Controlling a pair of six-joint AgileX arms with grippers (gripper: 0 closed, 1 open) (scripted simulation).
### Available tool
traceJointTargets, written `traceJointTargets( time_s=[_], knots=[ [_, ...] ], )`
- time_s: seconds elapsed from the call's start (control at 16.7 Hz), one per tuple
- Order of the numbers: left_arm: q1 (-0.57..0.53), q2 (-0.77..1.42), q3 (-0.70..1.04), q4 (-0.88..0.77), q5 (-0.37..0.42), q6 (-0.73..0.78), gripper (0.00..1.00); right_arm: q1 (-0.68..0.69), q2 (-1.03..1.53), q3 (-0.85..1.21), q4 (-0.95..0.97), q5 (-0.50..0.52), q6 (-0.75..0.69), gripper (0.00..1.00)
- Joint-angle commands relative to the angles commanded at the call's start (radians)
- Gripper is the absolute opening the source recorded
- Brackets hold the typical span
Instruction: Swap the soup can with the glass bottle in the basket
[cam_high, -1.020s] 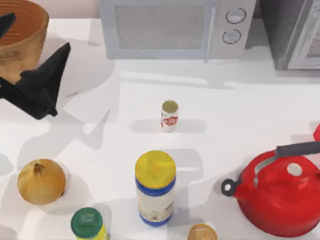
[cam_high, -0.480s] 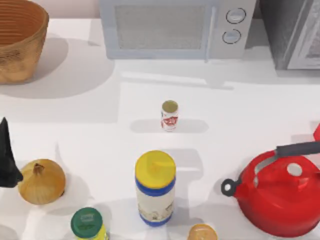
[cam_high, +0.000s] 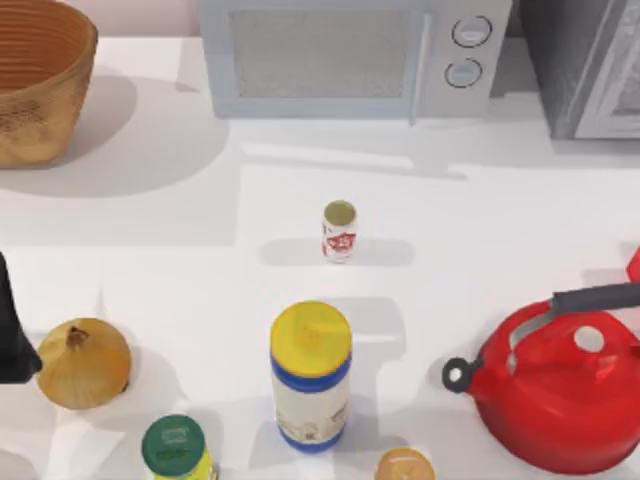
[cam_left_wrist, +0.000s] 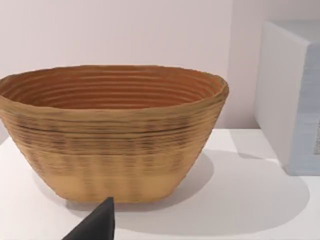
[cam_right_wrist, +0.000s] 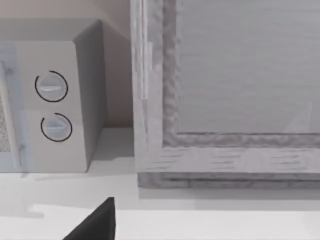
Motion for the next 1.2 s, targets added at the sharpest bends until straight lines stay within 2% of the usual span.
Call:
traceJointTargets(
  time_s=[0.18,0.36,0.9,1.2],
  knots=[
    [0.025,0.034,0.004,0.015,0.019,0.013,1.0,0.0,0.0,0.0,0.0,0.0,0.0,1.0],
    [0.106,0.162,0.023,0.074,0.087,0.058,1.0,0.0,0.0,0.0,0.0,0.0,0.0,1.0],
    [0.452,0.92,0.153,0.373,0.4,0.259,1.0,0.0,0.0,0.0,0.0,0.0,0.0,1.0],
    [0.588,1.213,0.181,0.469,0.521,0.334,1.0,0.0,0.0,0.0,0.0,0.0,0.0,1.0]
  ],
)
